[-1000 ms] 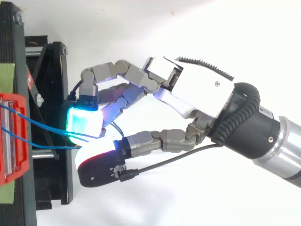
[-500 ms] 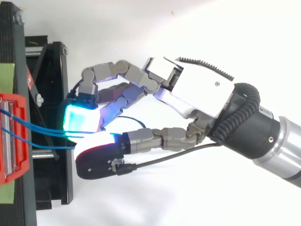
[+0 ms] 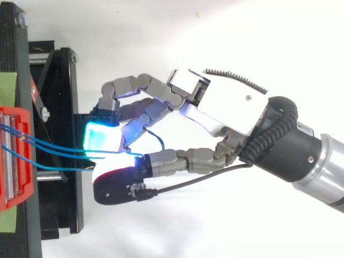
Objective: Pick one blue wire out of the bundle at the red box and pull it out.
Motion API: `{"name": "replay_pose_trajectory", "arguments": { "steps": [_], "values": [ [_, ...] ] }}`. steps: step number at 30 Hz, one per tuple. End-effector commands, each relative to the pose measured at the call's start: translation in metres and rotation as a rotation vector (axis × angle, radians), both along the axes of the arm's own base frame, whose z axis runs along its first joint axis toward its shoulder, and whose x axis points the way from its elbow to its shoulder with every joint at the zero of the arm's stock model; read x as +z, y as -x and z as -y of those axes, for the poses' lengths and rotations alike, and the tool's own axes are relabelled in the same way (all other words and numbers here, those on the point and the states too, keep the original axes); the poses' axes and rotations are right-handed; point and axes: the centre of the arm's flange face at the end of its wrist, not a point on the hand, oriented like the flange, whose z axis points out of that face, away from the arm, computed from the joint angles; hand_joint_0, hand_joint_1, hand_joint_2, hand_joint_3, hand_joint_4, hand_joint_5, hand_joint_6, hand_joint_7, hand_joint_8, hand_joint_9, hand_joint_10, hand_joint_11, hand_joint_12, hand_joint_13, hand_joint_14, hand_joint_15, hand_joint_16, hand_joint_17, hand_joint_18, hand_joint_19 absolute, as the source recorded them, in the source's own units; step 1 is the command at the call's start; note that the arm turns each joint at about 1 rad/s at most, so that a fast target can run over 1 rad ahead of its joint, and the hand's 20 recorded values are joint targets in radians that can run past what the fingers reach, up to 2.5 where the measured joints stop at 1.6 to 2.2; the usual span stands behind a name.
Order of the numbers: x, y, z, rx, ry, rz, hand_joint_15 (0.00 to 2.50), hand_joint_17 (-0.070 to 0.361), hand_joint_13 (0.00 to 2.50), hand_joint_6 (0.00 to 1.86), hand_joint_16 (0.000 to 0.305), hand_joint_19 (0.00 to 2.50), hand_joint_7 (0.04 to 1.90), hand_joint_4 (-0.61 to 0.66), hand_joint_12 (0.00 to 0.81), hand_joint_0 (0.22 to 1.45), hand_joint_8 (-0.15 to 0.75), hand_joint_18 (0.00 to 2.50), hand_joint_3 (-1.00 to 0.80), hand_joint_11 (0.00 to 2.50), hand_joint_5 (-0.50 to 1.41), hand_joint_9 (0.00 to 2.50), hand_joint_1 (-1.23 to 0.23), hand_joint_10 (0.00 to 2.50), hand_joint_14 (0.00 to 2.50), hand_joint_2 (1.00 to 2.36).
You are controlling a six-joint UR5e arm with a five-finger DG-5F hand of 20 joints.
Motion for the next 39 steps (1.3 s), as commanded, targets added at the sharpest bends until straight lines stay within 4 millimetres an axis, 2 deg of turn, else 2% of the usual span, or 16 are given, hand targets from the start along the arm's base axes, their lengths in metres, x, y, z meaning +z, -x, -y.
{"name": "replay_pose_trajectory", "arguments": {
  "steps": [1,6,9,11,14,15,22,25,31,39],
  "values": [
    [-0.0003,0.0001,-0.0005,0.001,0.000,-0.001,0.38,0.104,0.68,0.79,0.046,0.41,1.23,0.05,0.309,0.59,0.181,0.55,-0.41,0.83,-0.10,1.20,-0.77,0.03,0.02,1.01],
    [-0.0002,-0.0001,-0.0017,0.002,0.000,0.000,0.39,0.102,0.69,0.76,0.045,0.41,1.27,0.03,0.308,0.59,0.172,0.55,-0.35,0.78,-0.08,1.20,-0.74,0.03,0.02,1.01],
    [-0.0002,-0.0001,-0.0017,0.002,0.001,0.000,0.40,0.103,0.68,0.80,0.046,0.40,1.24,0.04,0.316,0.60,0.202,0.55,-0.31,0.85,-0.11,1.18,-0.79,0.03,0.02,1.01],
    [-0.0002,-0.0001,-0.0017,0.002,0.001,0.000,0.40,0.104,0.68,0.83,0.046,0.39,1.20,0.08,0.320,0.61,0.207,0.54,-0.33,0.87,-0.14,1.15,-0.84,0.03,0.02,1.01],
    [-0.0002,-0.0001,-0.0017,0.002,0.001,0.000,0.40,0.105,0.67,0.84,0.047,0.40,1.18,0.11,0.321,0.59,0.212,0.54,-0.45,0.88,-0.15,1.13,-0.88,0.03,0.02,1.00],
    [-0.0003,0.0001,-0.0017,0.002,0.000,-0.001,0.40,0.107,0.67,0.85,0.047,0.39,1.16,0.11,0.324,0.57,0.216,0.55,-0.50,0.88,-0.15,1.13,-0.84,0.03,0.02,1.00],
    [-0.0003,0.0001,-0.0017,0.002,0.000,-0.001,0.40,0.112,0.67,0.81,0.050,0.42,1.15,0.10,0.338,0.54,0.229,0.54,-0.48,0.86,-0.13,1.16,-0.52,0.03,0.02,1.00],
    [-0.0002,-0.0001,-0.0017,0.002,0.002,-0.001,0.40,0.112,0.66,0.79,0.050,0.43,1.15,0.10,0.338,0.54,0.230,0.54,-0.47,0.85,-0.12,1.16,-0.49,0.03,0.02,1.00],
    [-0.0004,0.0001,-0.0004,-0.001,0.000,-0.001,0.40,0.108,0.66,0.79,0.048,0.43,1.21,0.11,0.331,0.59,0.228,0.53,-0.35,0.86,-0.12,1.15,-0.66,0.03,0.02,1.01],
    [-0.0018,0.0017,-0.0012,0.003,-0.001,-0.016,0.40,0.108,0.65,0.84,0.048,0.41,1.18,0.10,0.333,0.60,0.228,0.53,-0.23,0.88,-0.15,1.09,-0.76,0.03,0.02,1.02]
  ]
}}
